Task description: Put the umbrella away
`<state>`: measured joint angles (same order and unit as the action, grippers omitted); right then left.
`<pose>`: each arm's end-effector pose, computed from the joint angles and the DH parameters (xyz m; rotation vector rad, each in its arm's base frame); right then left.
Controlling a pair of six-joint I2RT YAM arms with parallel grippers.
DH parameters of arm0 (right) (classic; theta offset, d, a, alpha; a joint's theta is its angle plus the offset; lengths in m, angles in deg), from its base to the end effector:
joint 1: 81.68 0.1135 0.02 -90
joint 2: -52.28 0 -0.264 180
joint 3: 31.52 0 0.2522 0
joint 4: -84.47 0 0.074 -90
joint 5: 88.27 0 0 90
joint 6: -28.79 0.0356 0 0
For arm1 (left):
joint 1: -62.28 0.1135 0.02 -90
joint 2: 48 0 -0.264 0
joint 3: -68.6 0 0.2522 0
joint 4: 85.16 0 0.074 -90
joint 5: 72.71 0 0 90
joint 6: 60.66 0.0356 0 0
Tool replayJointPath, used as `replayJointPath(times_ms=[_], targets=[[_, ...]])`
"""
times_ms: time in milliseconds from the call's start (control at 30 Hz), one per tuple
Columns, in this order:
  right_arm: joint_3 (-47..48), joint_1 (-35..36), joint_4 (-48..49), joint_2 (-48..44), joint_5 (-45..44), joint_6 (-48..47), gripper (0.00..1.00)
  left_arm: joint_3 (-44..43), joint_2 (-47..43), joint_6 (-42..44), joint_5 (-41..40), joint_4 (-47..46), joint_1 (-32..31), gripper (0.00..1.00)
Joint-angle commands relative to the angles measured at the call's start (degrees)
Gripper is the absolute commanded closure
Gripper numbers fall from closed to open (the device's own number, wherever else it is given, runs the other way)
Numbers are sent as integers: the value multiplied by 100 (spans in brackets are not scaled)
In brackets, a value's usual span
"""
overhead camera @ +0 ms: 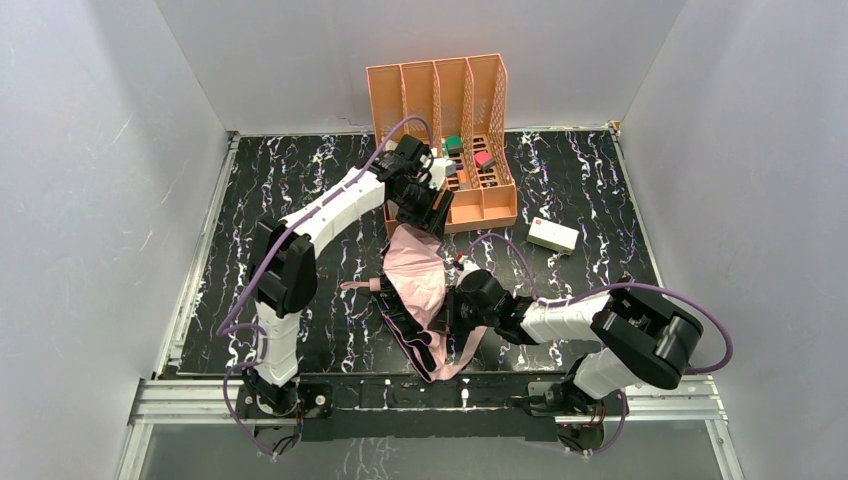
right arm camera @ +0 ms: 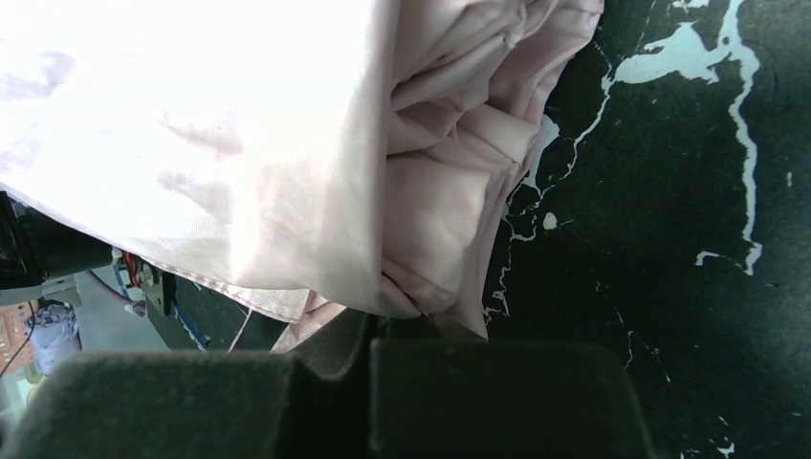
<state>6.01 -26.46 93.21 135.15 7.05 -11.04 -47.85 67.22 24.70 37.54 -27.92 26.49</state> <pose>0.1412 0.2092 0.1308 -0.1647 2.4387 1.0464 0.3535 -0.2700 0.2687 0.8396 2.4806 -0.7144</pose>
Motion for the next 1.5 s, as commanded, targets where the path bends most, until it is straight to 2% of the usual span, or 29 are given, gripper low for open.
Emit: replayJointPath(times_ms=[0, 167, 400, 467, 533, 600, 700, 867, 967, 1167, 1333, 1467], targets=[[-292, 6, -1079, 186, -343, -266, 100, -283, -140, -32, -245, -8, 28, 41], [-310, 6, -1081, 166, -350, -257, 100, -420, 2, -39, -116, 8, 28, 55], [-320, 0, -1075, 159, -353, -252, 100, -365, 37, -2, 57, 28, 28, 69], [-320, 3, -1072, 168, -353, -248, 100, -361, 28, 5, 105, 35, 33, 68], [-320, -2, -1066, 177, -352, -244, 100, -365, 42, 26, 153, 52, 28, 58], [-320, 3, -1064, 185, -348, -253, 100, -397, 57, 55, 158, 84, 28, 53], [-320, 4, -1056, 186, -344, -238, 100, -439, 102, 76, 149, 127, 28, 54], [-329, 5, -1056, 177, -356, -236, 100, -536, 223, 125, 239, 231, 28, 60], [-329, 5, -1055, 184, -356, -231, 100, -533, 238, 159, 245, 295, 28, 70], [-325, 6, -1012, 274, -330, -228, 100, -674, 70, 56, -26, 266, 41, 100], [-285, 1, -1045, 361, -319, -218, 100, -714, -324, -395, -356, -25, 237, 100], [-281, 3, -1076, 353, -343, -202, 100, -275, -896, -1028, -425, -533, 678, 100]])
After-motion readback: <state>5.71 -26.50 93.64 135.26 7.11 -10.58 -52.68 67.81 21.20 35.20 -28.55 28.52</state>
